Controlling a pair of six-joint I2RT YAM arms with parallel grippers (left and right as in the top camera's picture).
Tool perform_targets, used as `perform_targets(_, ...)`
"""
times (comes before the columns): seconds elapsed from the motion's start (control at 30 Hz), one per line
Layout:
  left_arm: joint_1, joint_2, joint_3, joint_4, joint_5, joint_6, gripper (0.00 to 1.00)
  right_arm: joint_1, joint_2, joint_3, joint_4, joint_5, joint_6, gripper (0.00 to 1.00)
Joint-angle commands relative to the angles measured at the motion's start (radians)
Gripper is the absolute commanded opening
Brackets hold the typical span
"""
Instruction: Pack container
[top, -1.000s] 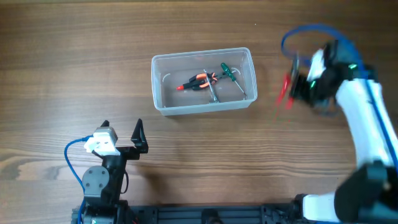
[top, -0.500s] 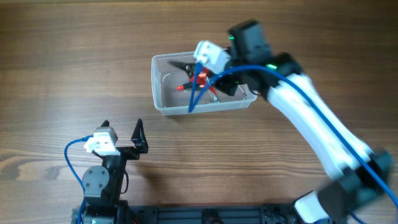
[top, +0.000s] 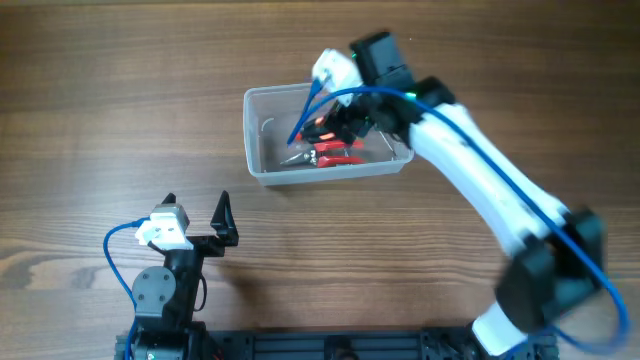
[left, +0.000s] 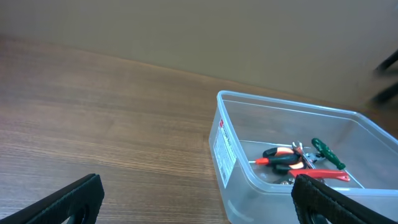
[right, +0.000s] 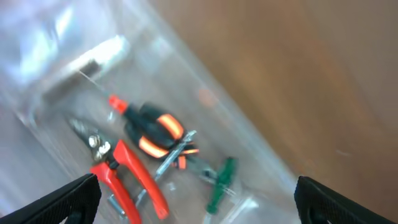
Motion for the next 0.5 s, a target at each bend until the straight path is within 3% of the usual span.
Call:
perform_targets(0.0,0.006,-0.002,-0.005,-0.001,-0.003,-0.012,1.0,-0.068,-0.318,0.044,-0.001,0.06,0.172,1.0)
perform_targets(0.27,0.006,-0.002,-0.005,-0.001,-0.003,-0.012,1.0,-0.175,-0.744,0.044,-0.138,0.329,0.222,1.0)
perform_targets(0.47,0.006,-0.002,-0.004,-0.001,-0.003,-0.012,1.0,-0.175,-0.896,0.044,-0.298,0.324,0.369,1.0)
